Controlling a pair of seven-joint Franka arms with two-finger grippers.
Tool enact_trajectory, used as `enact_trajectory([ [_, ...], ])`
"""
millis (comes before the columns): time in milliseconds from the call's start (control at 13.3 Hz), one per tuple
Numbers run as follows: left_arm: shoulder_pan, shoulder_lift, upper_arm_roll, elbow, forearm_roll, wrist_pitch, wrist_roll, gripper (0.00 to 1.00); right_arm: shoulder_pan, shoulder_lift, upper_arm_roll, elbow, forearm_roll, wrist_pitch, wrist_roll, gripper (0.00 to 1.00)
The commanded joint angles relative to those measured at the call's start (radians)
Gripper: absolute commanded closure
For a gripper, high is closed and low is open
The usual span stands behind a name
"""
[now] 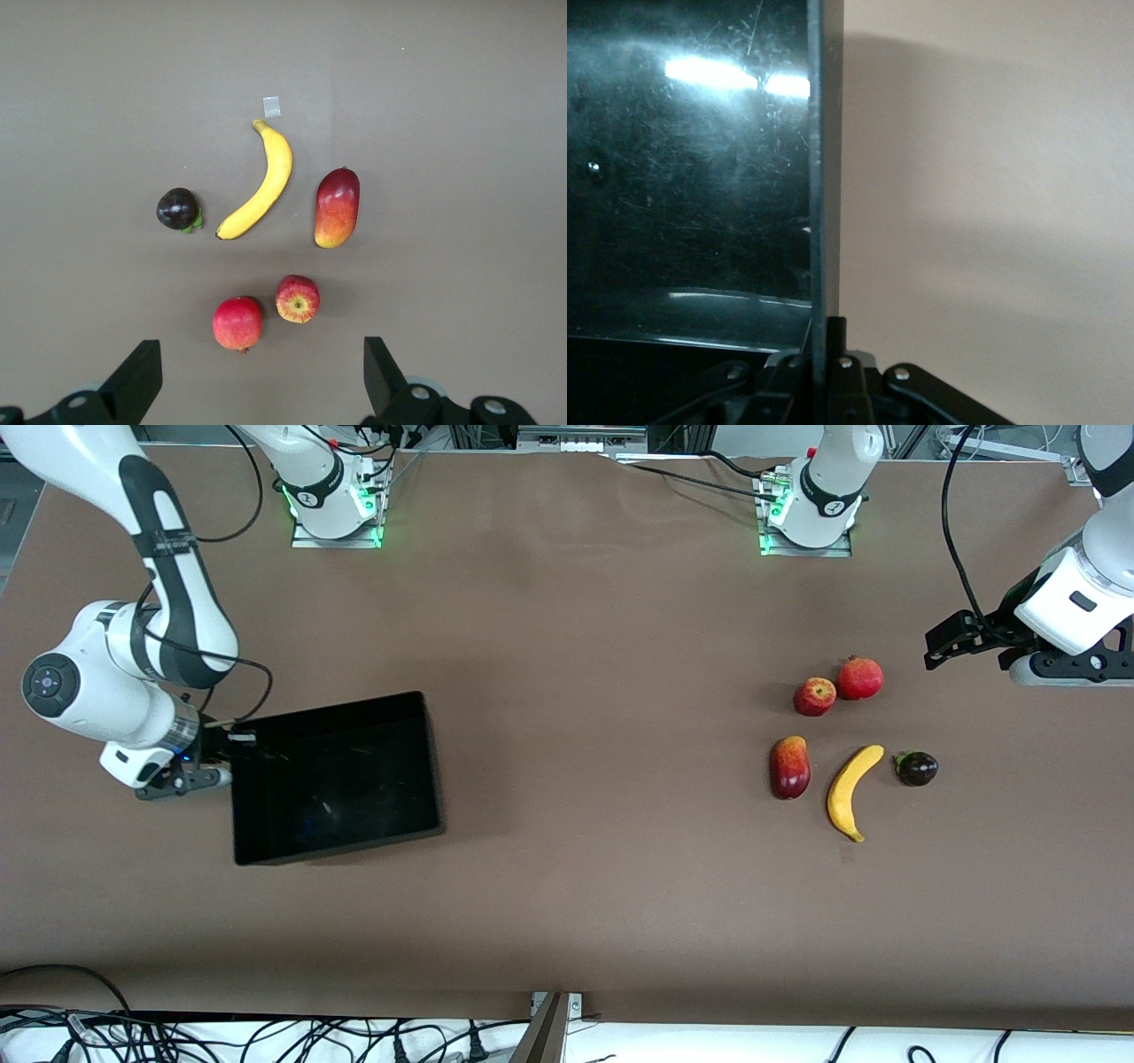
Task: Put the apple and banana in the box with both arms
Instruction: 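Push the black box across the table toward the fruit with the right gripper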
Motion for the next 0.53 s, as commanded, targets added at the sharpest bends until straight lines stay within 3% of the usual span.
enact_trajectory([
  [0, -0.002, 0.016, 0.004, 0.033, -0.024, -0.02, 0.02, 0.0, 0.116, -0.006, 0.003, 0.096, 0.016, -0.098, 0.132, 1.0],
  [301, -0.002, 0.016, 0.004, 0.033, -0.024, -0.02, 0.021, 0.0, 0.321, 0.027, 0.01, 0.164, 0.033, -0.126, 0.427, 1.0],
  [451, -0.002, 0.016, 0.004, 0.033, -0.024, -0.02, 0.021, 0.0, 0.447, 0.07, 0.01, 0.202, 0.102, -0.115, 0.587, 1.0],
])
